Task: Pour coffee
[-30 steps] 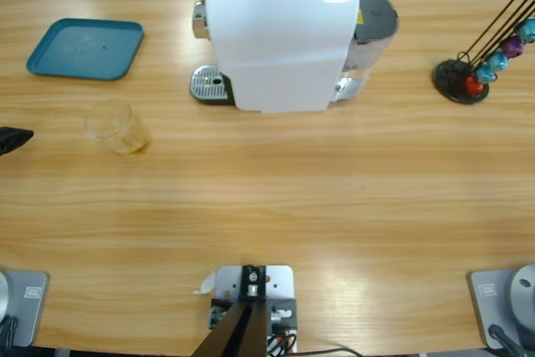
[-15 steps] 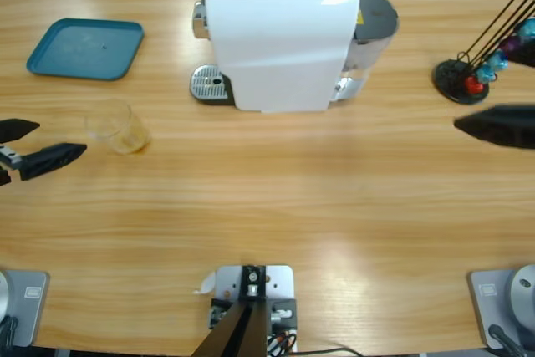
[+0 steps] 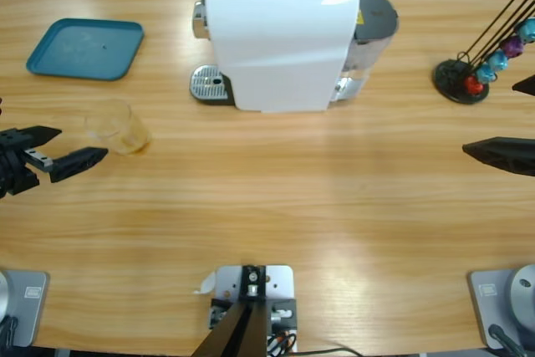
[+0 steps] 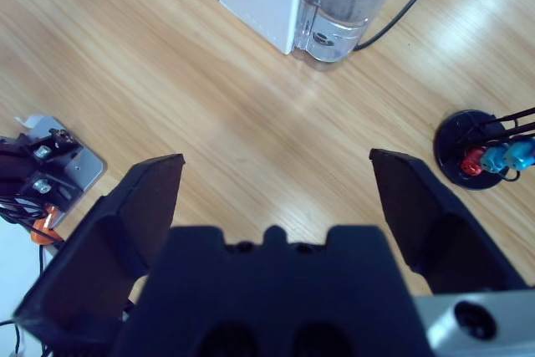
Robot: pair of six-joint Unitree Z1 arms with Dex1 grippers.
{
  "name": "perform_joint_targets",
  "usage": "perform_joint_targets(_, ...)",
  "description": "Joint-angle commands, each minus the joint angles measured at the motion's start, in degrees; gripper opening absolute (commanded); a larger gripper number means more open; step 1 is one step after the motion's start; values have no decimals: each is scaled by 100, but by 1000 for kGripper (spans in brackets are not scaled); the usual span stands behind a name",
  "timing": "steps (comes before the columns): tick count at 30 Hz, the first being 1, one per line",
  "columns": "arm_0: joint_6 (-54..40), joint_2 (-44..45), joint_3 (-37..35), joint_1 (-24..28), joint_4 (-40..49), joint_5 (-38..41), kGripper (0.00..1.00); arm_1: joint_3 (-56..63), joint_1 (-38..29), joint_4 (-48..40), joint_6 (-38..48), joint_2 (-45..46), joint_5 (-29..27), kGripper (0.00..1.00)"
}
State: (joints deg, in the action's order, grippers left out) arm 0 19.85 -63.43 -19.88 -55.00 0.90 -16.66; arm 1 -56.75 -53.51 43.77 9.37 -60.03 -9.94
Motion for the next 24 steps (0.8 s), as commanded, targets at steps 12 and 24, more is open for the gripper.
perform_joint_targets(12, 53, -1395, 795, -74, -1867, -384, 1000, 270, -37, 77, 12, 16, -140, 1000)
perform_joint_targets(24, -60, -2019, 944, -76, -2820, -632, 999, 231, -37, 87, 12, -142, -140, 1000)
